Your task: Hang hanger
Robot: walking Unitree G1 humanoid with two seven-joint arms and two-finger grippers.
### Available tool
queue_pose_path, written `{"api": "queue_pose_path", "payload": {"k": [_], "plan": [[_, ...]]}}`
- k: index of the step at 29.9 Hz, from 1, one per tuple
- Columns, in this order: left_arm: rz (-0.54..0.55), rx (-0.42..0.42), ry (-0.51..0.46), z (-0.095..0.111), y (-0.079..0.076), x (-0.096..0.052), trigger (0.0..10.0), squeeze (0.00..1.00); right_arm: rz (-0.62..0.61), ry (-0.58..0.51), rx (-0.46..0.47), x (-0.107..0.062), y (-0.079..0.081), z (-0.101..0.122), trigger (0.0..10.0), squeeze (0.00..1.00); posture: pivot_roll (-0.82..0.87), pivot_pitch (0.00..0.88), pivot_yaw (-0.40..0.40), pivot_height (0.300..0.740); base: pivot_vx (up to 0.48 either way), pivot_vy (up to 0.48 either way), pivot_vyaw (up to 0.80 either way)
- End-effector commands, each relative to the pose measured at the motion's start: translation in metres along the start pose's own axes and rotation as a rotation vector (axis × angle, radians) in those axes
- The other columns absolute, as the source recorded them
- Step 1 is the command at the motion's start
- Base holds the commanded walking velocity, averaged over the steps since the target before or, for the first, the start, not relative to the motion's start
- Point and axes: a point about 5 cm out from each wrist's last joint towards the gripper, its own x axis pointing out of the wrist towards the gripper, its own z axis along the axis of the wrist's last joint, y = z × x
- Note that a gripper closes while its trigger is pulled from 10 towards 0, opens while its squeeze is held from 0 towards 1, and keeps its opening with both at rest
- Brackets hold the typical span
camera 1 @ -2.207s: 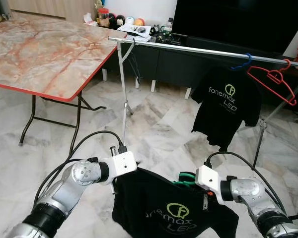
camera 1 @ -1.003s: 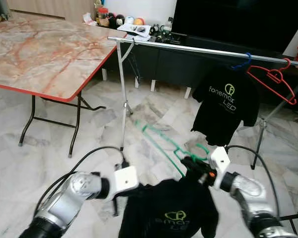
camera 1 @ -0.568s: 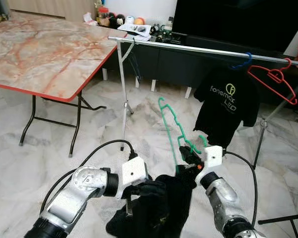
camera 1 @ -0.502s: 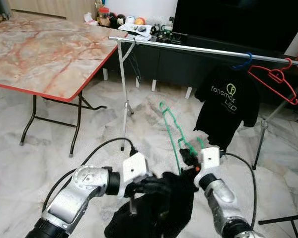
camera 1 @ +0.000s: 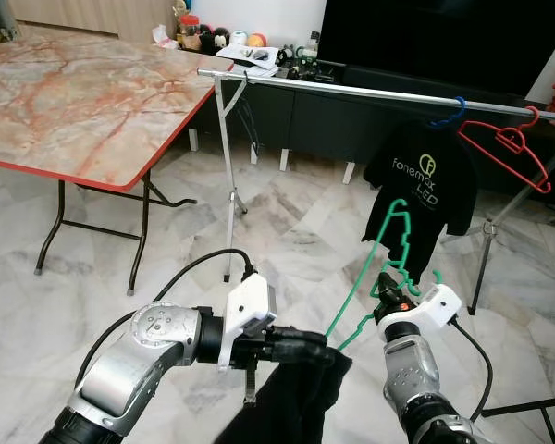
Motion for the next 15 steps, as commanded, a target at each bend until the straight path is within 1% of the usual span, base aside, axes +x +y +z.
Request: {"api": "queue_pose_path", "payload": {"k": [1,2,3,4,5,7,8,9,10,11,12,13,14,15], "plan": [[0.019,-0.007,0.058,-0.01,0.0,0.0,0.0,0.0,-0.02,-0.072,0.0,0.004,-0.002,0.018,0.0,0.0,0.15,0.061,-0.064,0.74,0.0,0.0,0.0],[0.027,-0.013,0.073,-0.014,-0.001,-0.002,0.0,0.0,-0.033,-0.091,-0.004,0.005,-0.004,0.023,0.0,0.0,0.15,0.061,-0.064,0.74,0.0,0.0,0.0],[0.04,-0.023,0.103,-0.021,-0.001,-0.004,0.0,0.0,-0.056,-0.135,0.004,0.007,-0.007,0.034,0.0,0.0,0.16,0.065,-0.06,0.74,0.0,0.0,0.0],[0.04,-0.023,0.103,-0.021,-0.001,-0.004,0.0,0.0,-0.056,-0.135,0.004,0.007,-0.007,0.034,0.0,0.0,0.16,0.065,-0.06,0.74,0.0,0.0,0.0],[0.046,-0.026,0.117,-0.023,-0.001,-0.006,0.0,0.0,-0.063,-0.155,0.015,0.007,-0.009,0.039,0.0,0.0,0.16,0.067,-0.059,0.74,0.0,0.0,0.0],[0.1,-0.04,0.161,-0.032,0.001,-0.009,0.0,0.0,-0.103,-0.208,0.013,0.007,-0.016,0.053,0.0,0.0,0.15,0.067,-0.057,0.74,0.0,0.0,0.0],[0.152,-0.049,0.181,-0.038,0.004,-0.011,0.0,0.0,-0.118,-0.205,-0.019,0.006,-0.019,0.056,0.0,0.0,0.15,0.069,-0.055,0.74,0.0,0.0,0.0],[0.251,-0.048,0.216,-0.048,0.011,-0.015,0.0,0.0,-0.149,-0.14,-0.152,0.005,-0.024,0.054,0.0,0.0,0.15,0.07,-0.055,0.74,0.0,0.0,0.0],[0.343,-0.045,0.23,-0.054,0.018,-0.018,1.9,0.0,-0.161,-0.073,-0.248,0.003,-0.028,0.048,4.4,0.0,0.14,0.07,-0.056,0.74,0.0,0.0,0.0],[0.401,-0.042,0.237,-0.057,0.022,-0.02,1.9,0.0,-0.168,-0.031,-0.309,0.001,-0.031,0.044,4.4,0.0,0.14,0.07,-0.056,0.74,0.0,0.0,0.0],[0.494,-0.031,0.242,-0.06,0.029,-0.023,4.6,0.0,-0.182,0.04,-0.397,-0.001,-0.035,0.036,7.3,0.0,0.14,0.072,-0.055,0.74,0.0,0.0,0.0],[0.599,-0.019,0.248,-0.064,0.037,-0.027,8.0,0.0,-0.192,0.094,-0.502,-0.005,-0.04,0.03,10.0,0.0,0.14,0.073,-0.055,0.74,0.0,0.0,0.0],[0.787,-0.04,0.246,-0.07,0.047,-0.036,9.5,0.0,-0.183,0.18,-0.641,-0.013,-0.049,0.019,10.0,0.0,0.14,0.074,-0.055,0.74,0.0,0.0,0.0],[0.866,-0.056,0.225,-0.072,0.05,-0.041,10.0,0.0,-0.19,0.204,-0.664,-0.018,-0.055,0.014,10.0,0.0,0.14,0.073,-0.052,0.74,0.0,0.0,0.0]]}}
